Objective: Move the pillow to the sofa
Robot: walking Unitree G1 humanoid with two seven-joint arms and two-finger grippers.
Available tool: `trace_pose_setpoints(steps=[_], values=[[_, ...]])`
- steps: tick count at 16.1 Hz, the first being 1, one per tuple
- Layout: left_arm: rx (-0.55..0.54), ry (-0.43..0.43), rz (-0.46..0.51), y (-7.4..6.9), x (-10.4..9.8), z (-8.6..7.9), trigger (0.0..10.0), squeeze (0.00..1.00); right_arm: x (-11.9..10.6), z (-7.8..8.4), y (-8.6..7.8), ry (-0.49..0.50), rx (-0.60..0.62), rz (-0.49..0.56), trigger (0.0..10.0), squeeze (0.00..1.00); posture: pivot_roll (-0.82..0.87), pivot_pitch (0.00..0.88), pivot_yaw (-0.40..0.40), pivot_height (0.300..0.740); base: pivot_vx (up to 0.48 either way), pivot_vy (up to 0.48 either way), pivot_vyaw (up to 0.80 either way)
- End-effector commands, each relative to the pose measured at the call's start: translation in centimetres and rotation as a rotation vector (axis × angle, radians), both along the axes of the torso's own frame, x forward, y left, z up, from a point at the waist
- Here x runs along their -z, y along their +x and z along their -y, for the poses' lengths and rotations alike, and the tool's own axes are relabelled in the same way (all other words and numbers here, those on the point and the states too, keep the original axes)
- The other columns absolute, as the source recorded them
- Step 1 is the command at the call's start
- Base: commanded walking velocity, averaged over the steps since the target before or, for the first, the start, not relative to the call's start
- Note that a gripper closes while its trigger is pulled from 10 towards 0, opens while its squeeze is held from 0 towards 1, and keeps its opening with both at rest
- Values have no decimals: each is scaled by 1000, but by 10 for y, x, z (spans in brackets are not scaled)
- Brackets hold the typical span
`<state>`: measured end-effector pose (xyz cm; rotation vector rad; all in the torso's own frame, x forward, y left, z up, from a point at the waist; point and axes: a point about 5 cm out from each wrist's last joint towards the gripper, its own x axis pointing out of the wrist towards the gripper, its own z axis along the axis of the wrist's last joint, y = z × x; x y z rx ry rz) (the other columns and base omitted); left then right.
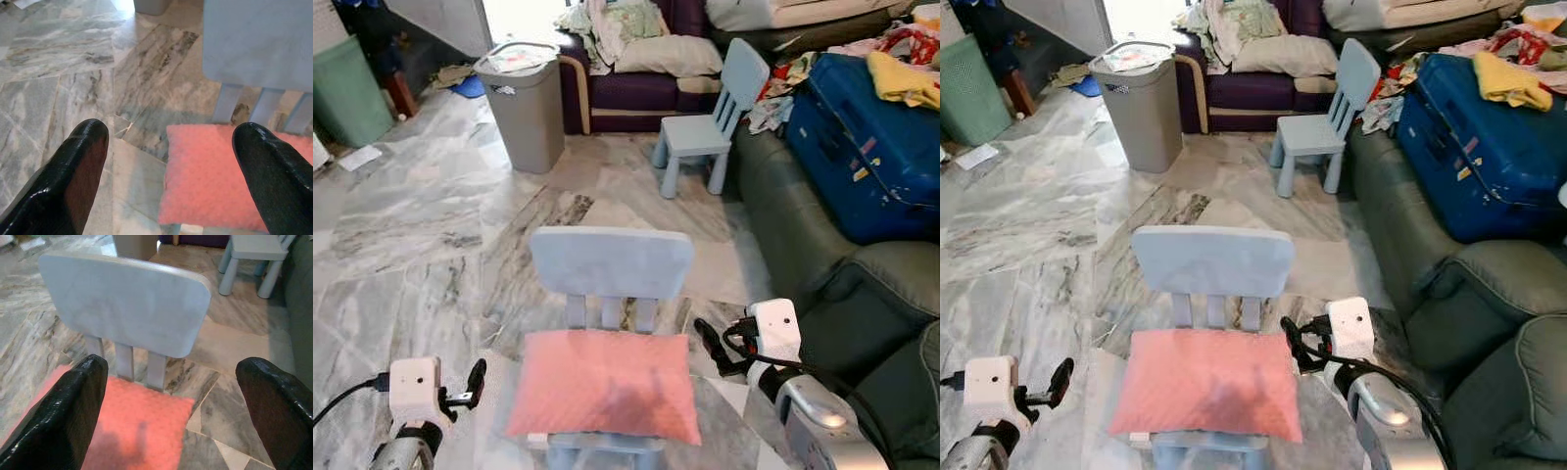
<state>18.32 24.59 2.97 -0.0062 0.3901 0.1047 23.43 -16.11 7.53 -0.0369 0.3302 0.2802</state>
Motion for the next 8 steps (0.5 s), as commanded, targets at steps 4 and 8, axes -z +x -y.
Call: trace_pose_setpoints(steps=[4,8], values=[[19,20,-26,-4,-3,-2,10000,0,-2,-4,-1,9,-14,3,10000,0,48,75,6,740,0,0,338],[25,19,-32,-3,-3,-1,10000,0,-3,-6,-1,13,-16,1,10000,0,47,75,6,740,0,0,0]])
